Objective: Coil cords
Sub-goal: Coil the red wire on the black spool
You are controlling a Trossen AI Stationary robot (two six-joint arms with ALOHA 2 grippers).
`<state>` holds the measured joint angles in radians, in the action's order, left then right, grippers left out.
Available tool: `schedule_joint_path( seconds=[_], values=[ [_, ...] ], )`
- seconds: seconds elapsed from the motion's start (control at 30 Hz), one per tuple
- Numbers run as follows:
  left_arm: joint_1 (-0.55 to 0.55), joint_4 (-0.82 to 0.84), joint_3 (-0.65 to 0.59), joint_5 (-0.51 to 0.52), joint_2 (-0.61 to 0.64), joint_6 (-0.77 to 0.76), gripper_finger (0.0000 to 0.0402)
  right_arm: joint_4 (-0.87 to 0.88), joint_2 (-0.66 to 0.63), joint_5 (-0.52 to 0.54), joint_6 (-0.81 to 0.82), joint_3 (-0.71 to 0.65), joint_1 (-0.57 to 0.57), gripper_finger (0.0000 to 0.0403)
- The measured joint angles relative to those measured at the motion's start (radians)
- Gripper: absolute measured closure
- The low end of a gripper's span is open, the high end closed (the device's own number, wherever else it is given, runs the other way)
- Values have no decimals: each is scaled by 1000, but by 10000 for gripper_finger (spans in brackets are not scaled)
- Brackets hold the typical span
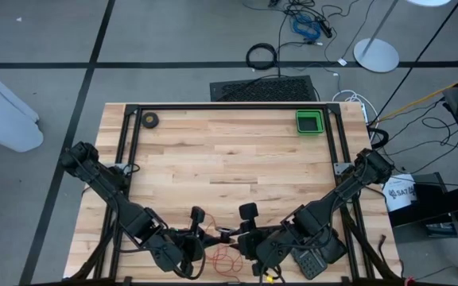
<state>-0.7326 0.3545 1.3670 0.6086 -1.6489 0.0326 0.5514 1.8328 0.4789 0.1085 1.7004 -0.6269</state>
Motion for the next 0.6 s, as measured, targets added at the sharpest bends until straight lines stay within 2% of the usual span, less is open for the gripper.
schedule_joint_path(
  seconds=[0.1, 0.3, 0.6],
  values=[
    [0, -6, 0, -1, 0, 1, 401, 4, 0, 28, -10, 12, -15, 284],
    [-1, -4, 1, -5, 0, 2, 401, 53, -3, 170, -7, 63, -48, 284],
    [-1, -1, 1, -3, 0, 1, 401, 152, 3, 173, 80, 62, -28, 284]
  ],
)
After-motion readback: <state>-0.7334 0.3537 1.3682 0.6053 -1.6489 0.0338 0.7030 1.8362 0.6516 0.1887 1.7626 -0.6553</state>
